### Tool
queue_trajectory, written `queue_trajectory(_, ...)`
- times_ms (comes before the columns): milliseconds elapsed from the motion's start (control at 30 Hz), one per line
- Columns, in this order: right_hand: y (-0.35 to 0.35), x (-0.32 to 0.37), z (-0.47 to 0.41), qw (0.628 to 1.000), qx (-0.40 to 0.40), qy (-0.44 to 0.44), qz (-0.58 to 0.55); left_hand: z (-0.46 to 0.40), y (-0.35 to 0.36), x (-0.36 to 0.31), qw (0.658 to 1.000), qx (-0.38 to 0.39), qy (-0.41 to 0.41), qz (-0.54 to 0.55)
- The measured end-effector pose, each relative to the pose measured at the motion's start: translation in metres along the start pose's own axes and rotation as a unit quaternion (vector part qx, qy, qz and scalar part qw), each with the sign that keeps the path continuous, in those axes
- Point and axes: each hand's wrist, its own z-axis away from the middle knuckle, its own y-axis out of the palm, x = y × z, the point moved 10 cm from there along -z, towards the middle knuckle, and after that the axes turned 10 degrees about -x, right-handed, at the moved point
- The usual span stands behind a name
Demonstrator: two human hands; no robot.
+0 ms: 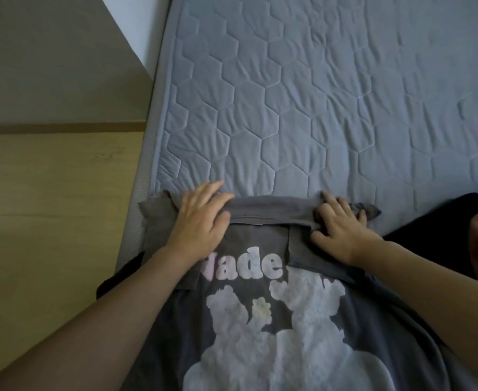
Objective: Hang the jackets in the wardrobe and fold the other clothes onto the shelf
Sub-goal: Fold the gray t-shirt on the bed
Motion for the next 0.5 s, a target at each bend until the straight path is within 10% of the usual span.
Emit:
queue_trajectory(167,0.032,-0.026,-0.015,0.974,-0.011,0.195,-0.116,0.013,0.068,0.054,0.961,0.126,-0.226,-0.097)
queue_trajectory(500,0.033,-0.050,-0.013,0.983,-0.103,0.121,0.097,0.008,0.062,0.099,0.937,0.091,-0.294,-0.168)
